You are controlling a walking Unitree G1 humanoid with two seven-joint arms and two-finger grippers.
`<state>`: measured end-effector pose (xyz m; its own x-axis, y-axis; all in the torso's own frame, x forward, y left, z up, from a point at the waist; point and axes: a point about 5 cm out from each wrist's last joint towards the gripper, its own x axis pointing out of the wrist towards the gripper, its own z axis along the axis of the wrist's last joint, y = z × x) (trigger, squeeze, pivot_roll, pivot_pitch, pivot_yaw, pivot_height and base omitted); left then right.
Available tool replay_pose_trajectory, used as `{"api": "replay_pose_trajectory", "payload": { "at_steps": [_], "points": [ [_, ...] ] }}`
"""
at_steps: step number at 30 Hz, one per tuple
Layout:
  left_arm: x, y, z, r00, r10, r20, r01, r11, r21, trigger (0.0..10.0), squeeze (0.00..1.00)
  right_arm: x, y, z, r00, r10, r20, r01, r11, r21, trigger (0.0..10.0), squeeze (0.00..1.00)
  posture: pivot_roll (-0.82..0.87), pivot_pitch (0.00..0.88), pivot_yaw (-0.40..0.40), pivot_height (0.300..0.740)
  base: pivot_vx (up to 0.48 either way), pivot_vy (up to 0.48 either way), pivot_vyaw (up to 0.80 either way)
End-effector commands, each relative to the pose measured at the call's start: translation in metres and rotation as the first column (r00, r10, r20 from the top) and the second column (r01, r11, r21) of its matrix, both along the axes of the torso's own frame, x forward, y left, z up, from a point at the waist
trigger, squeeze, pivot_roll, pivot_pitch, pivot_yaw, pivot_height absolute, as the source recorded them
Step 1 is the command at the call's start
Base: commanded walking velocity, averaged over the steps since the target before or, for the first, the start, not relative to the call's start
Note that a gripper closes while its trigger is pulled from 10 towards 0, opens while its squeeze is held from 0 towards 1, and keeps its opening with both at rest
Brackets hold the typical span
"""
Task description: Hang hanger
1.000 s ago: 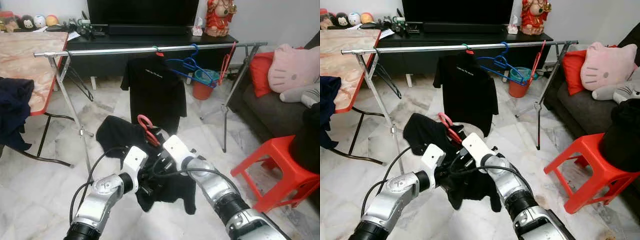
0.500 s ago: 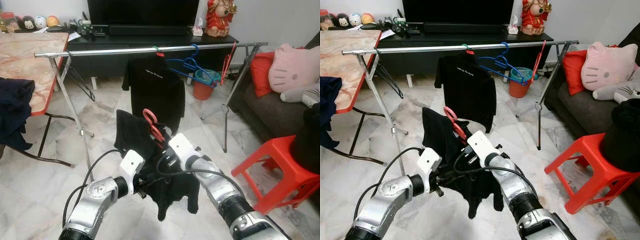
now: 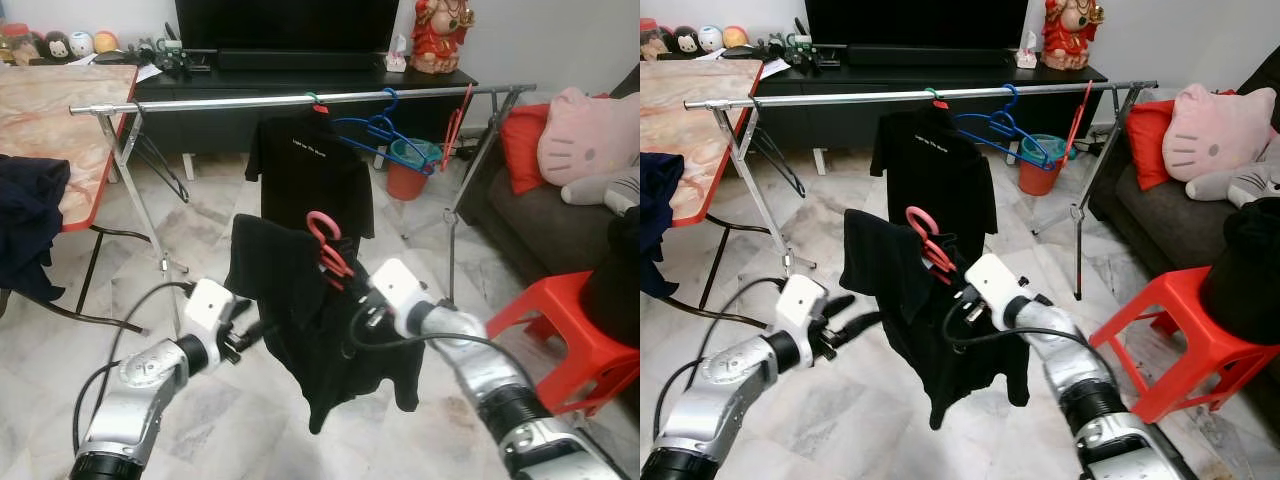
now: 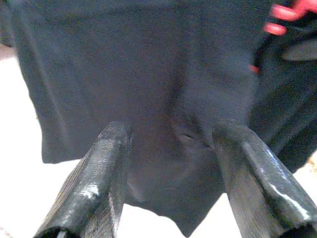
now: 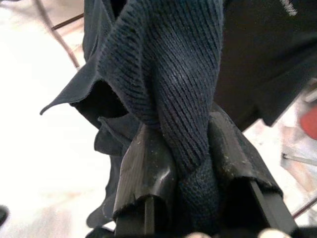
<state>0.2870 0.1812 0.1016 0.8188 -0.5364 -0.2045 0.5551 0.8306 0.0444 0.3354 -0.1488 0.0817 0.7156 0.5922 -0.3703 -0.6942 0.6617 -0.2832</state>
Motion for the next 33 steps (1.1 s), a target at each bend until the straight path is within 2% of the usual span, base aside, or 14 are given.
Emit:
{"api": "replay_pose_trajectory", "payload": {
  "at_steps": [1,5,7,8,12,14,15,19,21,23,26,27,28,33],
  "points": [
    [-0.002,0.002,0.002,1.0,-0.019,0.001,0.019,1.0,-0.004,10.0,0.0,-0.005,-0.012,0.0,0.998,0.058,-0.013,-0.058,0.998,0.007,0.0,0.0,0.02,0.0,-0.108,0.74,0.0,0.0,0.0],
    [-0.009,0.004,0.003,0.996,-0.081,-0.025,0.081,0.997,-0.02,10.0,0.0,-0.009,-0.024,-0.002,0.992,0.107,-0.066,-0.108,0.994,-0.003,0.0,0.0,0.02,0.0,-0.11,0.74,0.0,0.0,0.0],
    [-0.018,0.002,0.004,0.984,-0.171,-0.055,0.169,0.985,-0.043,10.0,0.0,-0.013,-0.032,-0.005,0.981,0.153,-0.116,-0.158,0.987,-0.034,0.0,0.0,0.03,0.0,-0.114,0.74,0.0,0.0,0.0],
    [-0.024,0.001,0.003,0.965,-0.243,-0.101,0.241,0.97,-0.039,10.0,0.0,-0.016,-0.037,-0.007,0.969,0.196,-0.148,-0.206,0.977,-0.055,0.0,0.0,0.03,0.0,-0.115,0.74,0.0,0.0,0.0],
    [-0.031,0.0,0.01,0.935,-0.337,-0.107,0.331,0.941,-0.068,10.0,0.0,-0.021,-0.037,-0.009,0.943,0.273,-0.19,-0.287,0.957,-0.05,0.0,0.0,0.03,0.0,-0.113,0.74,0.0,0.0,0.0],
    [-0.037,-0.004,0.021,0.905,-0.418,-0.084,0.409,0.906,-0.107,10.0,0.0,-0.026,-0.036,-0.011,0.915,0.335,-0.226,-0.351,0.936,-0.031,0.0,0.0,0.03,0.0,-0.115,0.74,0.0,0.0,0.0],
    [-0.037,-0.004,0.021,0.905,-0.418,-0.084,0.409,0.906,-0.107,10.0,0.0,-0.026,-0.036,-0.011,0.915,0.335,-0.226,-0.351,0.936,-0.031,0.0,0.0,0.03,0.0,-0.115,0.74,0.0,0.0,0.0],
    [-0.047,-0.007,0.024,0.847,-0.518,-0.118,0.508,0.855,-0.102,10.0,0.0,-0.031,-0.034,-0.012,0.873,0.41,-0.265,-0.431,0.902,-0.025,0.0,0.0,0.03,0.0,-0.119,0.74,0.0,0.0,0.0],
    [-0.052,-0.009,0.022,0.817,-0.557,-0.149,0.55,0.831,-0.086,10.0,0.0,-0.033,-0.03,-0.011,0.836,0.47,-0.282,-0.49,0.872,0.003,0.0,0.0,0.03,0.0,-0.123,0.74,0.0,0.0,0.0],
    [-0.056,-0.012,0.02,0.794,-0.584,-0.168,0.58,0.811,-0.077,10.0,0.0,-0.035,-0.026,-0.009,0.809,0.51,-0.291,-0.528,0.849,0.021,0.0,0.0,0.04,0.0,-0.131,0.74,0.0,0.0,0.0],
    [-0.058,-0.016,0.018,0.777,-0.599,-0.191,0.599,0.798,-0.068,10.0,0.0,-0.036,-0.025,-0.01,0.792,0.528,-0.306,-0.553,0.833,0.008,0.0,0.0,0.04,0.0,-0.135,0.74,0.0,0.0,0.0],
    [-0.057,-0.019,0.015,0.773,-0.601,-0.202,0.604,0.795,-0.057,10.0,0.0,-0.037,-0.024,-0.011,0.774,0.545,-0.321,-0.575,0.818,0.003,0.0,0.0,0.05,0.0,-0.141,0.74,0.0,0.0,0.0],
    [-0.055,-0.022,0.012,0.778,-0.594,-0.203,0.6,0.799,-0.037,10.0,0.0,-0.039,-0.021,-0.012,0.755,0.565,-0.334,-0.598,0.801,0.004,0.0,0.0,0.04,0.0,-0.141,0.74,0.0,0.0,0.0],
    [-0.054,-0.027,0.011,0.771,-0.604,-0.2,0.609,0.792,-0.046,10.0,0.0,-0.039,-0.017,-0.012,0.733,0.59,-0.338,-0.624,0.781,0.008,0.0,0.0,0.04,0.0,-0.144,0.74,0.0,0.0,0.0]
  ]
}}
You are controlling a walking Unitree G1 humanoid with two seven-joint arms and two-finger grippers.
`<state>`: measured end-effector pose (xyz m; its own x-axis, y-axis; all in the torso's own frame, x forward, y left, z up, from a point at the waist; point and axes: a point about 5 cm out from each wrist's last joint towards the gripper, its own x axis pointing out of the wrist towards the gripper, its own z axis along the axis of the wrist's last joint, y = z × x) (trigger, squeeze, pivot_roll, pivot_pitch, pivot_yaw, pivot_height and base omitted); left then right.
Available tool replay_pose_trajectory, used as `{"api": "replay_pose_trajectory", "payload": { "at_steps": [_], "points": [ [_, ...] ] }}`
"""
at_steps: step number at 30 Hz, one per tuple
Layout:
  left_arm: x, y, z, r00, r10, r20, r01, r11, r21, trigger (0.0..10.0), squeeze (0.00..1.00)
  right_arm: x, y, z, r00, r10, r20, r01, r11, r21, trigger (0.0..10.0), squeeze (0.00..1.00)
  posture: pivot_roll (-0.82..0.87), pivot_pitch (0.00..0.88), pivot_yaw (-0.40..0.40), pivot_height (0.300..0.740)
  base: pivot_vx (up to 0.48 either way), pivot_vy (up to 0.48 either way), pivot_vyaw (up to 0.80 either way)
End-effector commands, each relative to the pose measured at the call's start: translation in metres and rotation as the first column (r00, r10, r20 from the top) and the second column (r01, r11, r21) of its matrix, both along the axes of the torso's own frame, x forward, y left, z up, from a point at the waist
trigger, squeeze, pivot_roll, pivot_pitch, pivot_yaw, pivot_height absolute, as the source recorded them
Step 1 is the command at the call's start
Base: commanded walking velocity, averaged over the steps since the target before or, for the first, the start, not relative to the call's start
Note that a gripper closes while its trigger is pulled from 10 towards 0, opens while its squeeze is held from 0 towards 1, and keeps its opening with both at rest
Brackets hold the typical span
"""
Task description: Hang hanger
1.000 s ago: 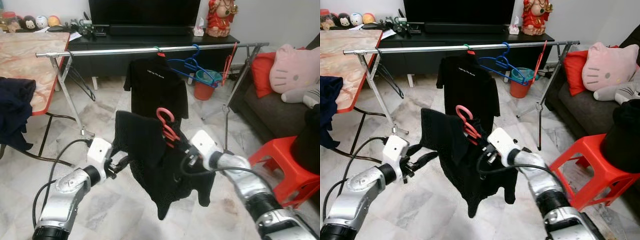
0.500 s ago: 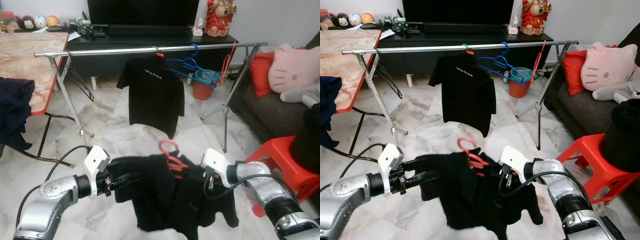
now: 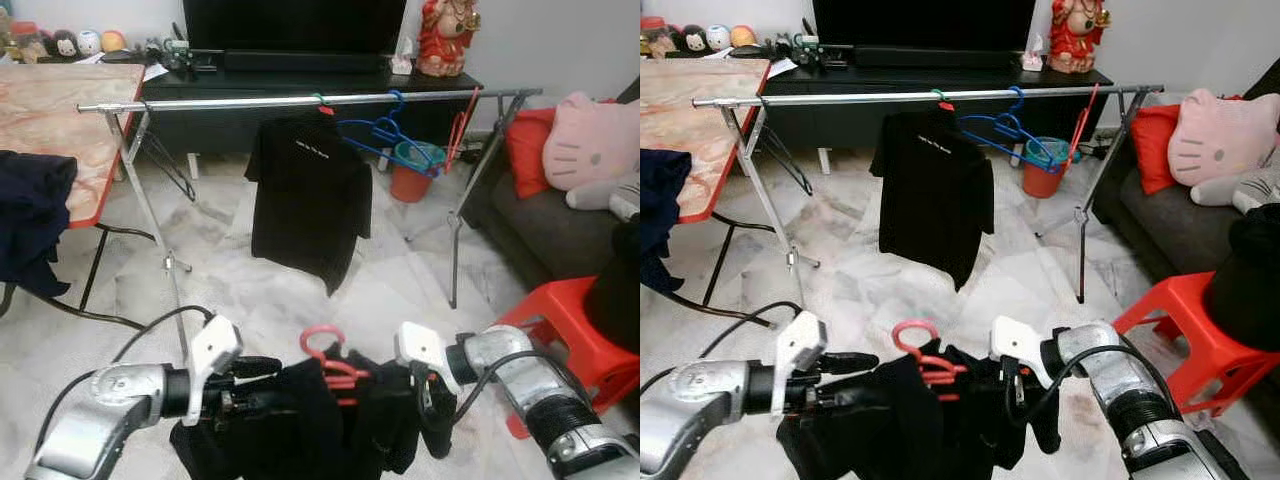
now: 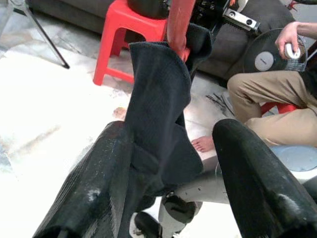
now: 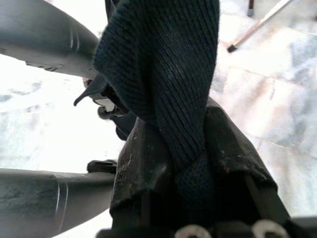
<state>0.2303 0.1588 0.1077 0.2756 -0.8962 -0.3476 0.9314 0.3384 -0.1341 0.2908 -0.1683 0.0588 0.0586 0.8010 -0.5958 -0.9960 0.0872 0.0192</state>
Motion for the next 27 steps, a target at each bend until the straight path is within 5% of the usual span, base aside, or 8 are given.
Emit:
{"api": "replay_pose_trajectory", "payload": {
  "at_steps": [1,25,26,27],
  "points": [
    [0.003,-0.004,0.005,0.999,-0.021,0.031,0.021,1.0,0.001,10.0,0.0,0.005,0.003,0.011,0.998,0.038,0.046,-0.038,0.999,0.008,0.0,0.0,0.04,0.0,-0.144,0.74,0.0,0.0,0.0],
    [0.01,-0.018,-0.013,1.0,-0.008,0.011,0.007,0.998,0.069,10.0,0.0,0.009,0.026,0.021,0.989,0.108,0.102,-0.113,0.992,0.05,0.0,0.0,0.04,0.0,-0.149,0.74,0.0,0.0,0.0],
    [0.01,-0.018,-0.013,1.0,-0.009,0.009,0.008,0.998,0.069,7.0,0.0,0.009,0.026,0.022,0.989,0.107,0.104,-0.113,0.992,0.049,0.0,0.0,0.04,0.0,-0.149,0.74,0.0,0.0,0.0],
    [0.01,-0.018,-0.014,1.0,-0.01,0.007,0.01,0.997,0.071,6.2,0.0,0.009,0.026,0.022,0.989,0.106,0.106,-0.111,0.993,0.048,0.0,0.0,0.04,0.0,-0.149,0.74,0.0,0.0,0.0]
  ]
}}
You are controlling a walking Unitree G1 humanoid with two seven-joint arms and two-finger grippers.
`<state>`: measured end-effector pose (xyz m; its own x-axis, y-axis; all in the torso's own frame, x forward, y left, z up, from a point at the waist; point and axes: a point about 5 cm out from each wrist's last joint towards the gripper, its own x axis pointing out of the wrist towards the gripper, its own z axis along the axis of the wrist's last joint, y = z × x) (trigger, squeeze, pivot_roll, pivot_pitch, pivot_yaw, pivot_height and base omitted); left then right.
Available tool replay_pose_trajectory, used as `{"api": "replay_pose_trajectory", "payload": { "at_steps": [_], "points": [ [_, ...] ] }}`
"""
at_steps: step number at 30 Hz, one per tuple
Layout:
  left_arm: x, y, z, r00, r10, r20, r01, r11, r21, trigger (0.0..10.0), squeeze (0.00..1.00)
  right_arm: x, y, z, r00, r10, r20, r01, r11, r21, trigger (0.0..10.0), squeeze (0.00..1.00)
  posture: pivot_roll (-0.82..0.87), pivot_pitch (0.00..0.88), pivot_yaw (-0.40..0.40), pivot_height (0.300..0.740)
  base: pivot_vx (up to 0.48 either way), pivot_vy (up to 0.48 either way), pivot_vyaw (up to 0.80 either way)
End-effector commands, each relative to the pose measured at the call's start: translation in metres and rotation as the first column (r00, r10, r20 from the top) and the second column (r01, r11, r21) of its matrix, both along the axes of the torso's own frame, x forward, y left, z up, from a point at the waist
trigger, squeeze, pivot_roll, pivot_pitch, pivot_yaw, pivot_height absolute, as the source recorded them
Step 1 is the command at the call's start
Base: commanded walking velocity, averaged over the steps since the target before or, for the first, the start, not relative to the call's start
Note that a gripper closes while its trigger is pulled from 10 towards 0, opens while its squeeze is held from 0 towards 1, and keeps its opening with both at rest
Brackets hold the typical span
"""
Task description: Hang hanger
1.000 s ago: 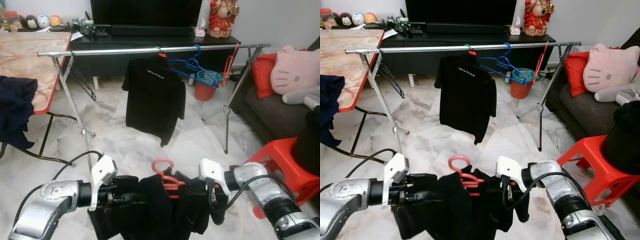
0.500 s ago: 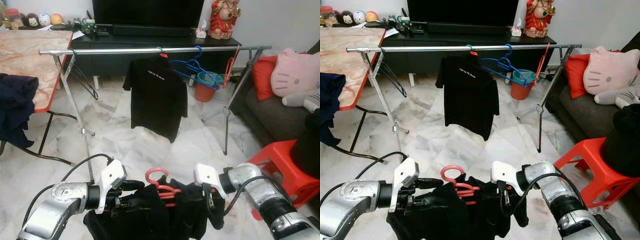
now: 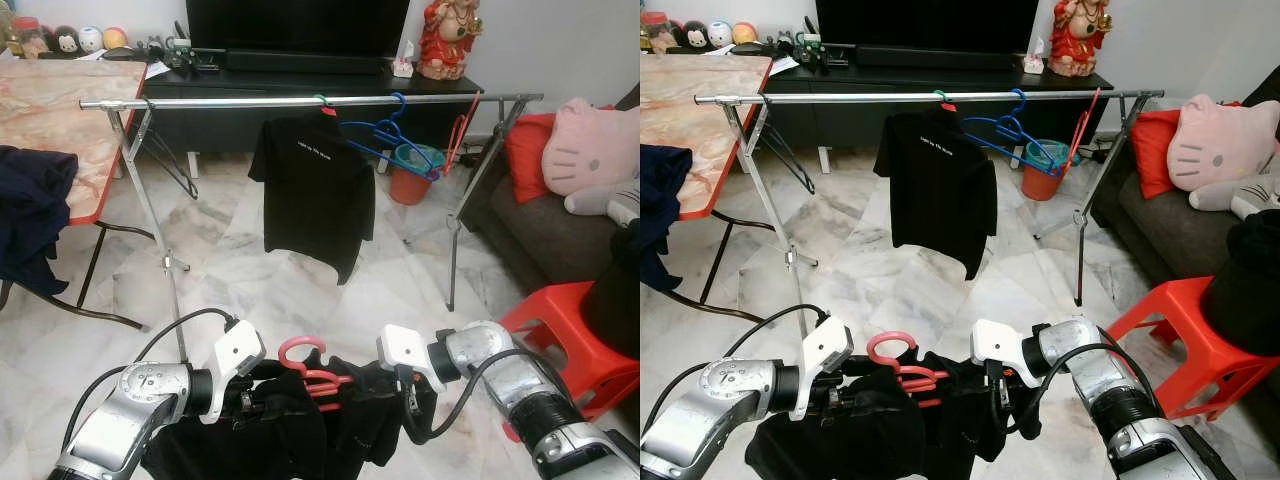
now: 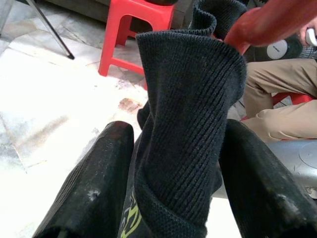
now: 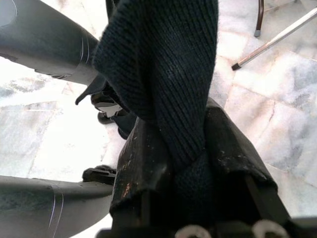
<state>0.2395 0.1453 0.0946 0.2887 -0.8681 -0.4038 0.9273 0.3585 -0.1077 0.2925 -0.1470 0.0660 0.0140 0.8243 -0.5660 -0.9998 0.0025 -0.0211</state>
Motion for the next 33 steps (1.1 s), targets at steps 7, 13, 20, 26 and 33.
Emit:
{"api": "replay_pose_trajectory", "payload": {
  "at_steps": [7,13,20,26,33],
  "points": [
    [-0.001,-0.0016,-0.0053,1.0,-0.021,-0.015,0.021,1.0,0.024,1.5,0.0,0.0088,0.0042,0.015,0.998,0.015,0.068,-0.016,1.0,0.016,0.0,0.0,0.04,0.0,-0.149,0.74,0.0,0.0,0.0],
    [-0.0035,-0.002,-0.0078,0.999,-0.027,-0.032,0.028,0.999,0.028,0.0,0.0,0.0098,0.0055,0.0152,0.997,0.011,0.073,-0.012,1.0,0.017,0.0,0.0,0.04,0.0,-0.149,0.74,0.0,0.0,0.0],
    [-0.0038,-0.0013,-0.0095,0.999,-0.025,-0.041,0.027,0.999,0.035,0.0,0.0,0.0111,0.0055,0.0158,0.997,0.002,0.081,-0.004,1.0,0.017,0.0,0.0,0.04,0.0,-0.148,0.74,0.0,0.0,0.0],
    [-0.0061,-0.0003,-0.0108,0.998,-0.03,-0.055,0.032,0.999,0.036,0.0,0.0,0.0122,0.0062,0.0153,0.996,-0.011,0.092,0.009,1.0,0.016,0.0,0.0,0.04,0.0,-0.147,0.74,0.0,0.0,0.0],
    [-0.0085,-0.0011,-0.0104,0.997,-0.038,-0.066,0.04,0.999,0.022,0.0,0.0,0.0133,0.0062,0.0148,0.995,-0.021,0.099,0.02,1.0,0.013,0.0,0.0,0.04,0.0,-0.148,0.74,0.0,0.0,0.0]
  ]
}}
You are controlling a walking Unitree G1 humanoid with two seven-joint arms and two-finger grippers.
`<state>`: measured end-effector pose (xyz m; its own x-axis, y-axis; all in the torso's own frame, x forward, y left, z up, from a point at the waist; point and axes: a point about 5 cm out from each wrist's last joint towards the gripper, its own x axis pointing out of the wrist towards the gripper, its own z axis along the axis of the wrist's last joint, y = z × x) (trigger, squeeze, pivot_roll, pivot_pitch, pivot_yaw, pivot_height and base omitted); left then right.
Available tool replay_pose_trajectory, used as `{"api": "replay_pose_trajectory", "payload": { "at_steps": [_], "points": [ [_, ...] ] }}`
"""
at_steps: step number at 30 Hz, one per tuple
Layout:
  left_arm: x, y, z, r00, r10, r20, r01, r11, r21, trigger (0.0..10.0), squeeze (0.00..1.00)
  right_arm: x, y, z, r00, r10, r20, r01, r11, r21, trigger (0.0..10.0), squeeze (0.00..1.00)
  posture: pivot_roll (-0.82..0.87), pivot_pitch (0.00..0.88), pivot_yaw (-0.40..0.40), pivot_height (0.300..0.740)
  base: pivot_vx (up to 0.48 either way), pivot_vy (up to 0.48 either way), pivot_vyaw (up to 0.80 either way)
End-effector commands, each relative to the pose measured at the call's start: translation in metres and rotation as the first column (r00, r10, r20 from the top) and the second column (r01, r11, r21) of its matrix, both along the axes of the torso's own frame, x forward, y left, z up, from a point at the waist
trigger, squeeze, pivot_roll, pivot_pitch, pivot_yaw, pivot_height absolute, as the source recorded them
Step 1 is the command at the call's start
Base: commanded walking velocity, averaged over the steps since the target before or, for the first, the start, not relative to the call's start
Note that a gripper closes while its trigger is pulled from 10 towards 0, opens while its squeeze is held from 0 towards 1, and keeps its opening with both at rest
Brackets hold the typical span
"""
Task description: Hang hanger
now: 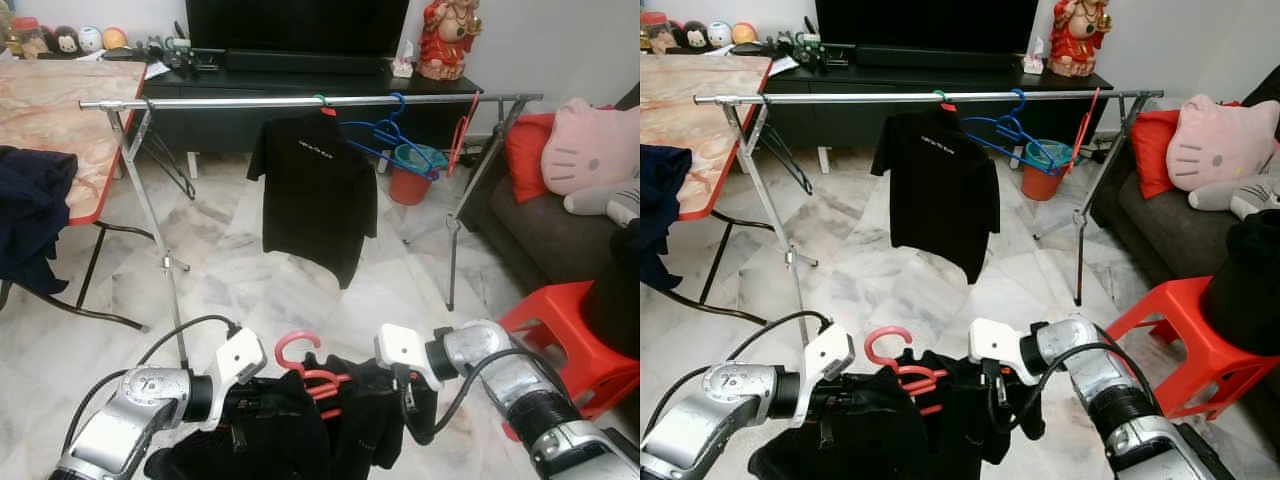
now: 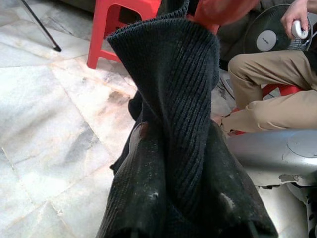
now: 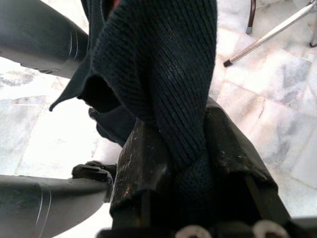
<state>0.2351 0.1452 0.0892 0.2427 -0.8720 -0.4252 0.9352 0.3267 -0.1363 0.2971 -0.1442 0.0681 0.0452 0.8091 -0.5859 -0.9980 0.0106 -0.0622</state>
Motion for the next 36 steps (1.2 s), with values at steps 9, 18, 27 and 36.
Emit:
{"api": "replay_pose_trajectory", "payload": {
  "at_steps": [9,18,27,36],
  "points": [
    [-0.003,-0.002,-0.006,1.0,0.005,-0.024,-0.004,1.0,0.01,0.0,0.0,0.009,0.003,0.011,0.998,-0.021,0.057,0.019,0.999,0.034,10.0,0.0,0.04,0.0,-0.149,0.74,0.0,0.0,0.0],
    [0.001,-0.001,-0.006,0.999,0.043,0.002,-0.043,0.999,0.009,0.0,0.0,0.007,0.003,0.008,1.0,-0.02,0.022,0.019,0.999,0.044,10.0,1.0,0.03,0.0,-0.156,0.74,0.0,0.0,0.0],
    [0.006,0.002,-0.009,0.996,0.084,0.021,-0.084,0.996,0.02,0.0,0.0,0.006,0.003,0.01,1.0,0.001,0.001,-0.001,0.999,0.046,10.0,1.0,0.03,0.0,-0.158,0.74,0.0,0.0,0.0],
    [0.021,0.01,-0.013,0.969,0.224,0.099,-0.229,0.973,0.037,0.0,0.0,0.011,-0.009,0.013,0.996,-0.083,0.036,0.081,0.996,0.046,10.0,1.0,0.02,0.0,-0.157,0.74,0.0,0.0,0.0]
  ]
}}
